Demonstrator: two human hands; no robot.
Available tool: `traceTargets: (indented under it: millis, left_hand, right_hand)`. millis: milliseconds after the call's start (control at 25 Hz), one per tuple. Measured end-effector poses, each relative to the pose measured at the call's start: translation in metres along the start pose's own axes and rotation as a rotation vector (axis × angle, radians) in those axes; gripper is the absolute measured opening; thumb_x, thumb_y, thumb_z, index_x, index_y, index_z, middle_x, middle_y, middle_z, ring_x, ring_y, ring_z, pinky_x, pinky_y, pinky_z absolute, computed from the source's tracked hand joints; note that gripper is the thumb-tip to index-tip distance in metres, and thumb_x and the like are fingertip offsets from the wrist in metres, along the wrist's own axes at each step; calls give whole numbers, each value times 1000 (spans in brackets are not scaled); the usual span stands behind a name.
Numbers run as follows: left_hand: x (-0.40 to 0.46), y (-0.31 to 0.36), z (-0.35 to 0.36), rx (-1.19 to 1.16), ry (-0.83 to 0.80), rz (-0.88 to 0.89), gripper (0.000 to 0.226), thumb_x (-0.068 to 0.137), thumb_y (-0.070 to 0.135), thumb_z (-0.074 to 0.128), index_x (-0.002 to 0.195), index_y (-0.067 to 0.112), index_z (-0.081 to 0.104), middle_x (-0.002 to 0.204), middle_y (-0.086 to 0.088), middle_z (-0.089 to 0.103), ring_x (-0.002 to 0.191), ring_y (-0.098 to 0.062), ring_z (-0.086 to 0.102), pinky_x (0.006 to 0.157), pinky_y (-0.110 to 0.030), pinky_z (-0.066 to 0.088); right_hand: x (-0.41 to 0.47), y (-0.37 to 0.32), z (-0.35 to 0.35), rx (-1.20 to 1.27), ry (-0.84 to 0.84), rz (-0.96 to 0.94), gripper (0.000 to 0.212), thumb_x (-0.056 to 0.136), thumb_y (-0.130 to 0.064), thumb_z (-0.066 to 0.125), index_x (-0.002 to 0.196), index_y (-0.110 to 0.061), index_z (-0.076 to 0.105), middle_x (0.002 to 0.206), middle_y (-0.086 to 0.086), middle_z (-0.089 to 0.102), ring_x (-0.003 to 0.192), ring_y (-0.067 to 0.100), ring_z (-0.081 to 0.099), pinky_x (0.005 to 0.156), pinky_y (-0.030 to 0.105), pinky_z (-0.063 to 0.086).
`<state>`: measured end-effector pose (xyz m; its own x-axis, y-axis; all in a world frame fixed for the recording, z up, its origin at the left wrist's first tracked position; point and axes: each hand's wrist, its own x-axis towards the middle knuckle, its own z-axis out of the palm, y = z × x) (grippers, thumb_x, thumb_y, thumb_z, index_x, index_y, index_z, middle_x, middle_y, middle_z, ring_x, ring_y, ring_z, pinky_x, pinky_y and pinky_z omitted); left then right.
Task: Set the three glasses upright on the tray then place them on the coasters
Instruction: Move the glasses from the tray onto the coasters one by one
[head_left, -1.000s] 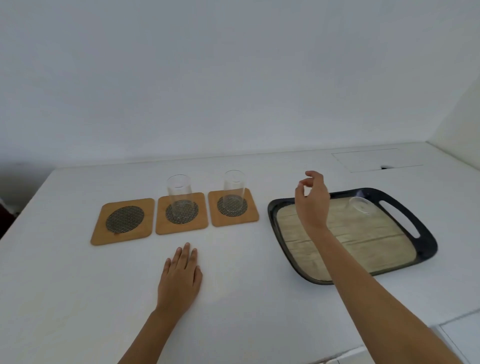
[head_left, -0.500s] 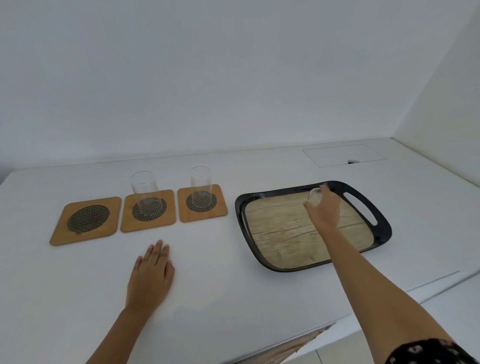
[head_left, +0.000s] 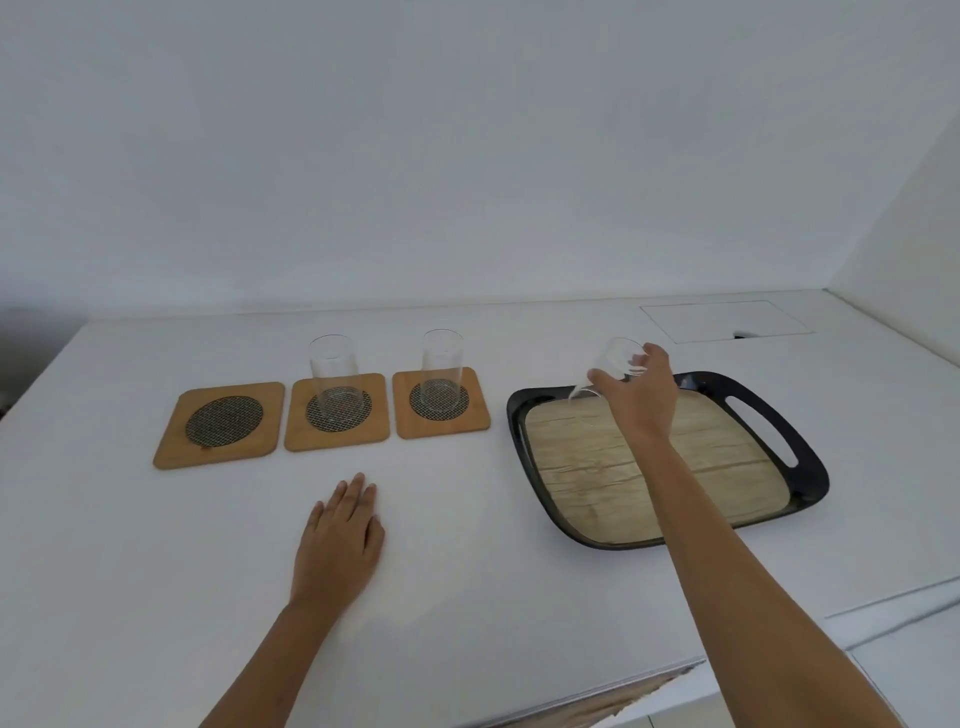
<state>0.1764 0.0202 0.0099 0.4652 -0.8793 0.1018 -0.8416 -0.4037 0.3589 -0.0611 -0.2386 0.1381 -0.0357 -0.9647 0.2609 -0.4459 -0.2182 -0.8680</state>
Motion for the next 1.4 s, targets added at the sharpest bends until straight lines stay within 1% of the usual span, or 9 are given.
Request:
traceTargets:
  millis: [200, 320, 440, 680, 840, 920, 1040, 1160, 1400]
  left_hand:
    - [-17, -21, -3, -107, -30, 71, 49, 94, 31, 29, 140, 16, 39, 153, 2, 28, 143, -21, 23, 115, -41, 17]
    - [-22, -33, -18, -460, -60, -10, 43, 95, 22, 47, 137, 20, 42, 148, 7, 36, 139, -15, 30, 113, -31, 18]
    - [-17, -46, -45, -709, 31, -133, 61, 86, 41, 60, 140, 27, 35, 140, 14, 38, 126, -4, 37, 103, -24, 31]
    - [-4, -82, -72, -719, 96, -157, 81, 74, 55, 66, 140, 40, 21, 142, 17, 34, 126, -3, 36, 97, -25, 33]
    - [1, -108, -82, -764, 189, -155, 73, 75, 45, 72, 133, 42, 28, 134, 18, 45, 119, -2, 45, 90, -17, 38]
    - [4, -123, -86, -731, 233, -154, 68, 74, 41, 74, 129, 39, 34, 129, 17, 50, 114, -4, 51, 83, -9, 37]
    - [12, -147, -90, -669, 273, -169, 66, 72, 40, 75, 125, 31, 38, 123, 12, 54, 108, -9, 55, 81, -16, 44]
    - [29, -169, -98, -654, 321, -213, 65, 70, 36, 77, 120, 27, 37, 121, 7, 55, 104, -14, 56, 82, -29, 49]
    - [82, -195, -108, -745, 346, -280, 59, 67, 30, 80, 106, 30, 36, 114, 12, 53, 106, -10, 55, 78, -31, 47]
  right_hand:
    - [-56, -52, 61, 158, -253, -55, 76, 65, -28, 84, 130, -16, 45, 113, -2, 59, 95, 12, 59, 76, 15, 45]
    - [-99, -77, 96, 147, -444, -122, 69, 64, -27, 84, 124, -24, 50, 108, -6, 60, 92, 9, 60, 68, 9, 43]
    - [-140, -98, 129, 143, -624, -208, 49, 65, -30, 84, 101, -46, 55, 98, -20, 62, 92, -1, 59, 72, 11, 42]
    - [-195, -135, 182, 170, -871, -310, 53, 64, -36, 84, 98, -57, 48, 99, -27, 59, 95, -10, 57, 76, 14, 46]
    - [-215, -149, 212, 175, -914, -363, 57, 63, -45, 83, 108, -50, 48, 103, -24, 59, 99, -5, 58, 86, 28, 54]
    - [-221, -153, 224, 192, -950, -350, 62, 63, -49, 82, 112, -55, 45, 108, -24, 59, 103, -3, 58, 87, 25, 53]
    - [-227, -150, 240, 283, -953, -244, 66, 68, -54, 76, 125, -50, 42, 116, -21, 60, 104, -6, 59, 82, 12, 49]
    - [-236, -127, 250, 216, -837, -151, 74, 79, -58, 62, 140, -25, 37, 125, -4, 60, 114, 9, 57, 90, 21, 46]
    - [-251, -60, 246, -153, -750, -224, 69, 83, -59, 46, 137, -17, 41, 138, 0, 52, 130, 16, 43, 108, 29, 31]
